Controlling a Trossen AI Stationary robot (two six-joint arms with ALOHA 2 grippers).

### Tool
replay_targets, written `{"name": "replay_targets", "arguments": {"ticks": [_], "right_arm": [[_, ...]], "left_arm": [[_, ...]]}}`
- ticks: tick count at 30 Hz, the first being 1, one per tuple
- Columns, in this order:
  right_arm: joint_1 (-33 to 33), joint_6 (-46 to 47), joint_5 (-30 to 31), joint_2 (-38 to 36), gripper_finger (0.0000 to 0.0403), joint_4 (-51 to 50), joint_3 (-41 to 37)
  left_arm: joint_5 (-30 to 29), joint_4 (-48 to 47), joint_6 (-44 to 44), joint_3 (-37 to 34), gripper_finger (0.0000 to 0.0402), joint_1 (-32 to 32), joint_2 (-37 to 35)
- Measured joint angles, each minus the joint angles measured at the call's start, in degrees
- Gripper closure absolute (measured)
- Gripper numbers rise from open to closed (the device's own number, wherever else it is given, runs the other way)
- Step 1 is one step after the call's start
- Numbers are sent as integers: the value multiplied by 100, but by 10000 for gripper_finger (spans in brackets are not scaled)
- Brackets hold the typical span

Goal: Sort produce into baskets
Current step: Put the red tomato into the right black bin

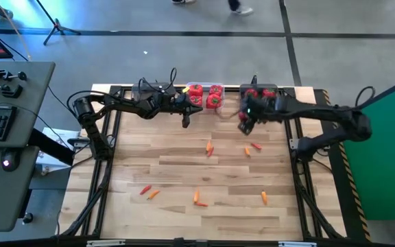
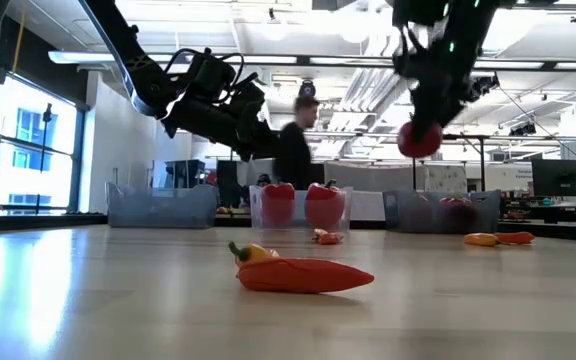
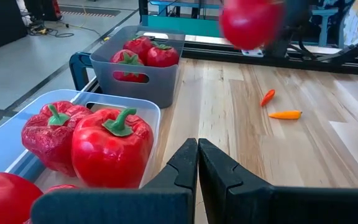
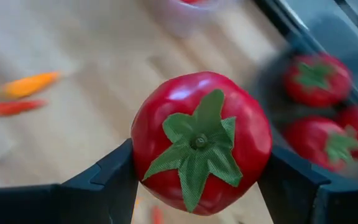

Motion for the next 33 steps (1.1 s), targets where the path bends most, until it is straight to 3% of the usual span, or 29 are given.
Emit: {"name": "replay_targets", "arguments": {"ticks": [8, 14, 27, 33], "right_arm": [[-1675, -434, -17, 226, 150, 821, -529], [-2454, -828, -356, 444, 150, 1368, -587], [-2746, -1195, -468, 1267, 148, 1652, -589], [-2739, -1387, -441, 1444, 107, 1640, -589]], "left_arm": [[-1, -2, 22, 0, 402, 0, 0], [-2, -1, 38, 0, 401, 0, 2], [-4, 36, 41, 0, 401, 0, 4], [-4, 37, 29, 0, 401, 0, 4]]}}
